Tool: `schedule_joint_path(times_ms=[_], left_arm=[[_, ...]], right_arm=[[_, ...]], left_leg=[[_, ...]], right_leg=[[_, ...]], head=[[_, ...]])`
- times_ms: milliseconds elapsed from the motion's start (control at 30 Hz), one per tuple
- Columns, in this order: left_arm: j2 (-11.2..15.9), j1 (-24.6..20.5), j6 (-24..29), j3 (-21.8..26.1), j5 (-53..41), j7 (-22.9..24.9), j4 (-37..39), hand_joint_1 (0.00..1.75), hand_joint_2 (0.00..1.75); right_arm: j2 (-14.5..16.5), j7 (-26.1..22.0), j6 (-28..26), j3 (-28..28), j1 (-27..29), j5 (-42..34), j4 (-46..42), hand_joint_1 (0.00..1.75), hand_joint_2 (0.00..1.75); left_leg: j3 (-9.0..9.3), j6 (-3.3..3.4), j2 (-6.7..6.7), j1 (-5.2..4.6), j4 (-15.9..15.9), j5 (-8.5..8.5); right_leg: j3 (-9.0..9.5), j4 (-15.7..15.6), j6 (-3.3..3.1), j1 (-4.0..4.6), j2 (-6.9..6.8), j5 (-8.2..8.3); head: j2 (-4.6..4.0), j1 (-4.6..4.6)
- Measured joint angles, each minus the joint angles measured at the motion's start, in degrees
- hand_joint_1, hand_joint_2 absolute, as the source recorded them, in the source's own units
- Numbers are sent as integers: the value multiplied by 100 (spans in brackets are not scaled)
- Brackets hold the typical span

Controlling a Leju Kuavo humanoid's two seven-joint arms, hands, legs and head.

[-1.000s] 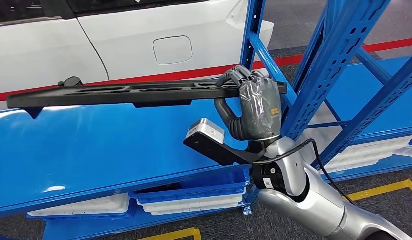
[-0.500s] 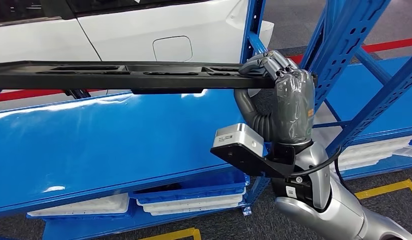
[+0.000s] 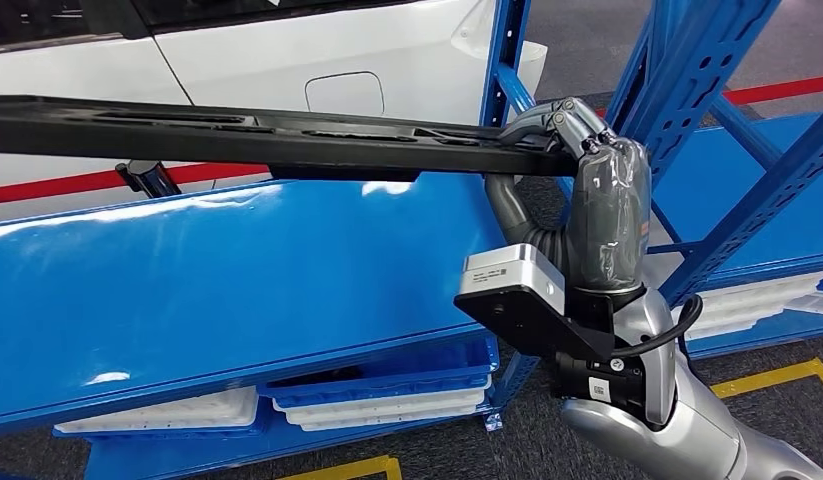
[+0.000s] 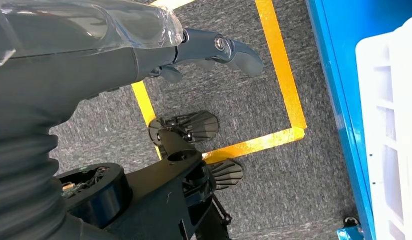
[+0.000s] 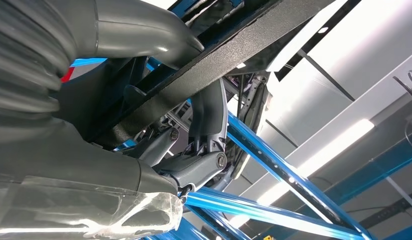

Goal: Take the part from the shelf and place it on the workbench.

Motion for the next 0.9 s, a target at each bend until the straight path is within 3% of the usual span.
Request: schedule_joint_path(times_ms=[333, 533, 600, 667, 700, 733, 767, 833, 900], left_arm=[[0, -3, 0, 0, -7, -10, 0, 0, 175], [-7, -21, -8, 0, -40, -7, -1, 0, 175], [-14, -29, -10, 0, -49, -3, -1, 0, 175], [-15, -31, -11, 0, -51, -1, -1, 0, 175], [-16, -30, -13, 0, -51, 3, -1, 0, 175], [-17, -29, -15, 0, -51, 7, -2, 0, 175], [-18, -28, -17, 0, -51, 10, -2, 0, 175], [-17, -30, -20, 0, -51, 14, -2, 0, 175], [-10, -42, -20, 0, -51, 14, -1, 0, 175]], right_arm=[[-19, 0, 0, -5, 49, -9, -28, 175, 175], [-30, -4, -4, -11, 49, 4, -40, 175, 175], [-44, -9, -11, -20, 53, 14, -47, 175, 175], [-57, -10, -20, -22, 75, 20, -48, 175, 175], [-61, -10, -24, -22, 93, 20, -48, 175, 175], [-66, -11, -25, -22, 106, 22, -48, 175, 175], [-70, -14, -26, -22, 114, 25, -48, 175, 175], [-78, -18, -26, -24, 116, 32, -48, 175, 175], [-81, -23, -28, -25, 116, 35, -60, 175, 175]], left_leg=[[-15, 45, 0, -33, 32, -24], [14, 167, 16, -29, -30, 53], [54, 207, 37, 9, -98, 104], [61, 217, 47, 15, -103, 105], [63, 210, 49, 24, -100, 100], [65, 196, 49, 41, -92, 90], [69, 170, 48, 67, -77, 73], [71, 76, 43, 116, -14, 11], [51, -35, 37, 123, 58, -52]], right_leg=[[0, -1, 31, -36, -1, 3], [-10, 33, 133, -65, -5, -21], [-208, 496, 175, -73, -12, -311], [-569, 1297, 220, -99, -12, -674], [-694, 1567, 244, -122, -13, -746], [-716, 1620, 271, -149, -14, -712], [-621, 1441, 302, -178, -18, -582], [-212, 678, 379, -232, -35, -260], [36, 197, 356, -238, -17, -145]], head=[[0, 0], [1, 3], [0, 15], [0, 26], [0, 30], [1, 32], [1, 33], [1, 38], [1, 42]])
